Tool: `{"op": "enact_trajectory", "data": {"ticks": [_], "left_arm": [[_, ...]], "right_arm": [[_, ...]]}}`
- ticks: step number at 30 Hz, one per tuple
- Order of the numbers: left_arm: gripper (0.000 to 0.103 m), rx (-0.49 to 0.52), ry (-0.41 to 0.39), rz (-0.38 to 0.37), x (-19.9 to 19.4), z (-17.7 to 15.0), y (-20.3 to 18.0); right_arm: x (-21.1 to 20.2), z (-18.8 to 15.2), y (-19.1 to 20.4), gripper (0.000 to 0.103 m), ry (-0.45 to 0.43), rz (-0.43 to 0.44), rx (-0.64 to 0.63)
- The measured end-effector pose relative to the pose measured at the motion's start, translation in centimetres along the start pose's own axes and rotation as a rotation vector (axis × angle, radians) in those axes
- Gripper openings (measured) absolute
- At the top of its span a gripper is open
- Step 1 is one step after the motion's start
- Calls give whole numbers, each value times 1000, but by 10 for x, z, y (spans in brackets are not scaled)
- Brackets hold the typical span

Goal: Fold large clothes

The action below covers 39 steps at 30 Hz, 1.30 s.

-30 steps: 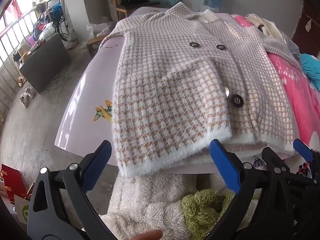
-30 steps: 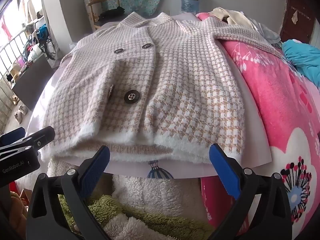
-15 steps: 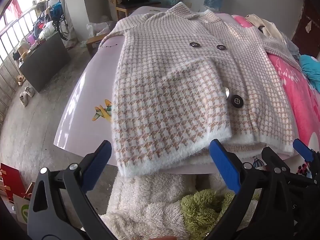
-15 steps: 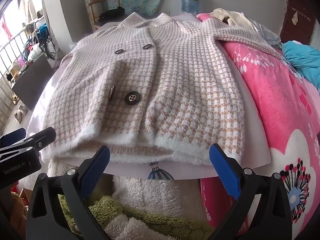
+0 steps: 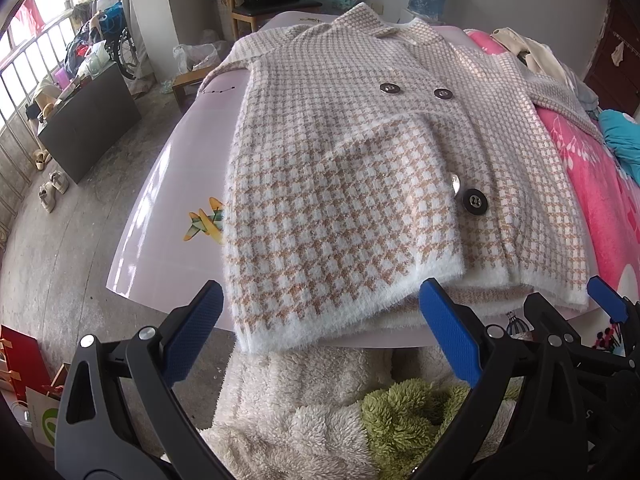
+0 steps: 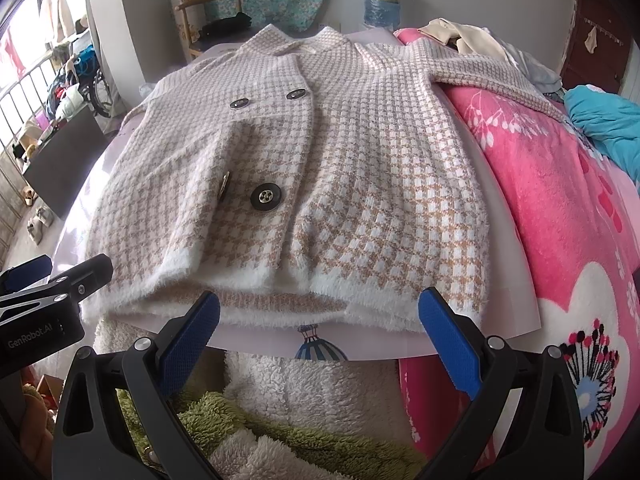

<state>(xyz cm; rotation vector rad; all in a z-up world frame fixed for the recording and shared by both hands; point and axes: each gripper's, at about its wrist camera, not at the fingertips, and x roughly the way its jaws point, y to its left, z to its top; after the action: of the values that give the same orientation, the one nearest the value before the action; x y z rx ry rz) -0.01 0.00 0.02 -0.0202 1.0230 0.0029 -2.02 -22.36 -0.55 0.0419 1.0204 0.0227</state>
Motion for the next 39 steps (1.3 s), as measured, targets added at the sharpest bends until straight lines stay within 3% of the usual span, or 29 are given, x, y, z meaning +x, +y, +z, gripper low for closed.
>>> {"op": "enact_trajectory", "data": {"ticks": [39], "left_arm": [[95, -3, -1, -4, 3, -2, 1]], "right_arm": [[-4, 4, 1, 97, -8, -5, -7]]}}
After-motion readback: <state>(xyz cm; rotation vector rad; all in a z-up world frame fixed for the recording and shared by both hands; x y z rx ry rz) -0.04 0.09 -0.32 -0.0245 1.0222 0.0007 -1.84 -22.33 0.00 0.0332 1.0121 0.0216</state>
